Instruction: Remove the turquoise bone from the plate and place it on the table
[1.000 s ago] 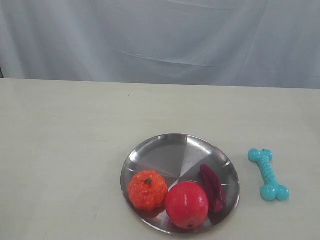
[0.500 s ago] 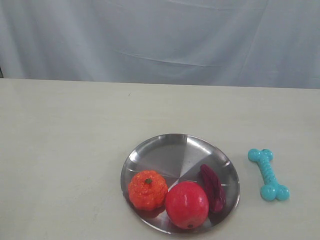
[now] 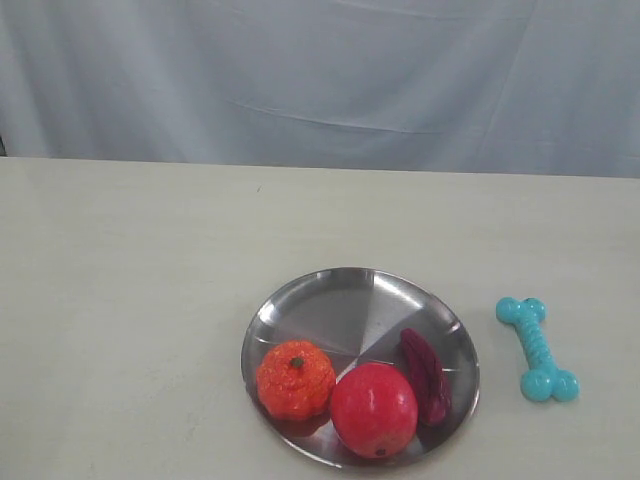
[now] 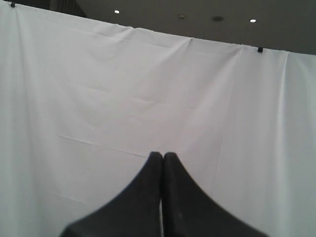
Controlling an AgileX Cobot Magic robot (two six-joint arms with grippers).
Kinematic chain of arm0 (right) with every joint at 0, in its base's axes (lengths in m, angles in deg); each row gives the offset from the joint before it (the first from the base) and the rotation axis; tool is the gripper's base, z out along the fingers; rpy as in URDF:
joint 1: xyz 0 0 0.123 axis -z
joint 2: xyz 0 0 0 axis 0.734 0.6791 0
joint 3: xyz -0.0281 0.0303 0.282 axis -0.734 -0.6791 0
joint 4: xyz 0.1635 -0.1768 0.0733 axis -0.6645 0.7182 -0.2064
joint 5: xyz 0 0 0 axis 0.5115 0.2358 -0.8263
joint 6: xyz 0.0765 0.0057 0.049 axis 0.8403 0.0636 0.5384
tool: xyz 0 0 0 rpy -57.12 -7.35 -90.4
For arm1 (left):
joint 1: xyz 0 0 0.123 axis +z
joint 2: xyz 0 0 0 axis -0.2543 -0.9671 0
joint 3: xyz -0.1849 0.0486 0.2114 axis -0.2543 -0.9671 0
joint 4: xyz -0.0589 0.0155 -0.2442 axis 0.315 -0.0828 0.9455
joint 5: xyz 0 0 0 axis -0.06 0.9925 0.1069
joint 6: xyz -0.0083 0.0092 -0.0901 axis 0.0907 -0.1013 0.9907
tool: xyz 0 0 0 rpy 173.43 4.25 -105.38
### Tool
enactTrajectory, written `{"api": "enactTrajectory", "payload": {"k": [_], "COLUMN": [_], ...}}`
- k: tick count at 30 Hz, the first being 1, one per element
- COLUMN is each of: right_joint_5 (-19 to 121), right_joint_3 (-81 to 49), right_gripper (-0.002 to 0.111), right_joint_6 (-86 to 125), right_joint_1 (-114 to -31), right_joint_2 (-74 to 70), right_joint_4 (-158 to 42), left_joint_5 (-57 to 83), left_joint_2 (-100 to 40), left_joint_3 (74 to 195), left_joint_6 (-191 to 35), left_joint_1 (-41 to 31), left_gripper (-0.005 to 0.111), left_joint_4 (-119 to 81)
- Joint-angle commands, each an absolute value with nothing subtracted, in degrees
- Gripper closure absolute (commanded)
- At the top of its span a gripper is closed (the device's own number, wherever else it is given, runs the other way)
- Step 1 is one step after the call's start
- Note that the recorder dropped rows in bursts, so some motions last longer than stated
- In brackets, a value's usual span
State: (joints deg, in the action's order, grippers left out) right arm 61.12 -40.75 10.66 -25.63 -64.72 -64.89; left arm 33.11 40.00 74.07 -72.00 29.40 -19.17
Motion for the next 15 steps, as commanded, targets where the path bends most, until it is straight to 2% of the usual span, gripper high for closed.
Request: {"api": "enactTrajectory", "payload": {"k": [1, 15], "right_joint_5": [54.93, 57.9], "right_joint_3": [-40.93, -40.93], "right_gripper": [0.108, 0.108], "right_joint_6": [10.59, 18.61], "right_joint_1": [-25.53, -25.53], "right_joint_2": [-65.06, -68.96], "right_joint_4": [-65.05, -68.08], "left_joint_5": [32.8, 32.8], "left_joint_2": [40.08, 40.08], "left_joint_3": [73.93, 73.93], "left_joint_6": [-71.76, -71.76], "left_joint_1": [29.41, 29.41], "left_gripper": [0.107, 0.107], "left_joint_4": [-19.17, -19.17]}}
